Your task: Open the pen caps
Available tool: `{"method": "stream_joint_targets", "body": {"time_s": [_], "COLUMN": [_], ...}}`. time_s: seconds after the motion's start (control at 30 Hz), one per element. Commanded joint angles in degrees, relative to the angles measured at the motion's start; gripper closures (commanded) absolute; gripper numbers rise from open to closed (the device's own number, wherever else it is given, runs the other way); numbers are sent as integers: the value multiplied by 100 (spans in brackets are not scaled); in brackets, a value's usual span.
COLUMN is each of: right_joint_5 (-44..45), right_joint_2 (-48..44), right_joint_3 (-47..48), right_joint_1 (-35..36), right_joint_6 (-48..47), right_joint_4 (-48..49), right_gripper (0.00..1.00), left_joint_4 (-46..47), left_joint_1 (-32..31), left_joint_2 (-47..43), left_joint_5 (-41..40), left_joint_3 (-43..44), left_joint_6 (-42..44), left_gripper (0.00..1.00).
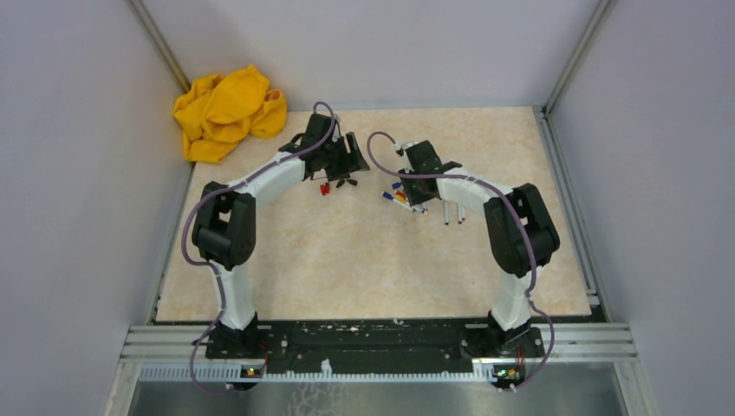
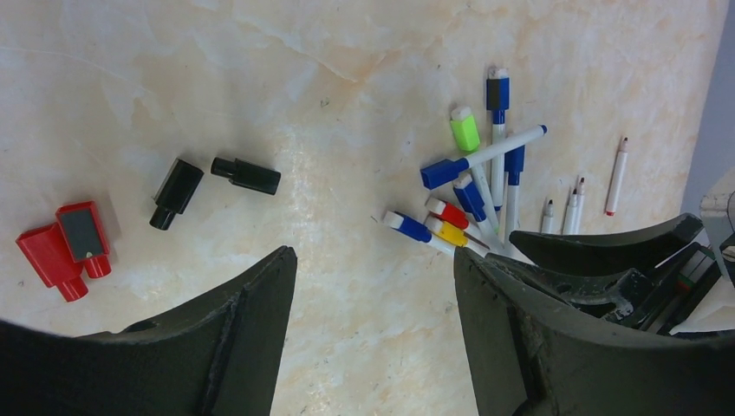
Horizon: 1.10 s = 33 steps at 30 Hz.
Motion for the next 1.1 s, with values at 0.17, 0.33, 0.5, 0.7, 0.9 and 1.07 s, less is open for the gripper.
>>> {"method": "stream_joint_targets", "body": {"time_s": [0.17, 0.33, 0.5, 0.7, 0.9, 1.07], "right_joint_5": [-86, -86, -9, -17, 21, 5], "right_joint_2": [237, 305, 258, -4, -304, -527], "right_joint_3": [255, 217, 209, 87, -38, -149], "right_joint_1": [29, 29, 30, 51, 154, 229], "right_joint_6": [-55, -40, -46, -11, 8, 63], "right_joint_4": [121, 143, 149, 208, 212, 251], "right_gripper": [70, 74, 94, 100, 100, 100], "left_joint_4": [202, 238, 241, 251, 325, 512], "left_joint_1": [53, 64, 71, 71, 68, 64], "left_joint_2": [-57, -46, -36, -40, -67, -110], "left_joint_5": [154, 178, 198, 240, 462, 787], "left_joint_3": [-120, -127, -121, -161, -180, -276], "left_joint_6": [-81, -96, -112, -141, -233, -392], "left_gripper": [27, 27, 27, 27, 27, 27]}}
